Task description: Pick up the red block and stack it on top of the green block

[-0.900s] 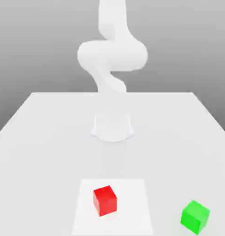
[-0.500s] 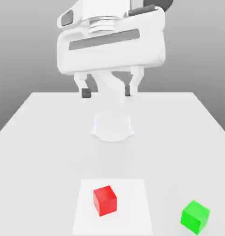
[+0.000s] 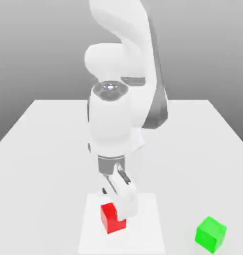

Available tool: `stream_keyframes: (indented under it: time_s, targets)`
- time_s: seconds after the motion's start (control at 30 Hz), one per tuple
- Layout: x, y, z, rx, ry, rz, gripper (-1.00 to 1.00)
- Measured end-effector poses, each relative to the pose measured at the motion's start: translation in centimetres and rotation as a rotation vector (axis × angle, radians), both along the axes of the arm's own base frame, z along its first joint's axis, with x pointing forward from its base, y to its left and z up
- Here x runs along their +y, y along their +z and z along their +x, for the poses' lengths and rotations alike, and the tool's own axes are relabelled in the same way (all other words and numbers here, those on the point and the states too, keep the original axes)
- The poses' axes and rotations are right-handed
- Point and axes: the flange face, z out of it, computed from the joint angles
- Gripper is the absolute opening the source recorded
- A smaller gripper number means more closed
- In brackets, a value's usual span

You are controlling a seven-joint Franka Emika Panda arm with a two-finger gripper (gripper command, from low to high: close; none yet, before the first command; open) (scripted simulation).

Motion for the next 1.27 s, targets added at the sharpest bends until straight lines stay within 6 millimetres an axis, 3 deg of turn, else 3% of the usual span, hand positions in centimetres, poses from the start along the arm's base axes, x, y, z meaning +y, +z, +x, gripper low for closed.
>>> stream_keyframes:
  time_s: [0.03,0.27,0.47,0.73,0.97,1.03,1.13,1.17,1.27]
  targets:
    - [0.0,-0.9,-0.1,0.000,0.000,0.000,-1.00]
    - [0.0,-1.1,-0.1,-0.002,0.000,0.000,-1.00]
    - [0.3,4.4,0.1,-0.001,0.018,-0.001,-1.00]
    - [10.6,6.4,3.3,0.010,0.540,-0.007,-1.00]
    - [21.2,8.3,4.1,0.004,1.028,-0.001,-1.00]
    - [23.0,7.5,4.1,0.000,1.106,0.000,-1.00]
    - [23.5,3.9,4.1,-0.002,1.129,0.000,-1.00]
    - [23.6,2.9,4.0,-0.001,1.132,0.000,1.00]
    - [23.6,2.9,4.0,-0.001,1.132,0.000,1.00]
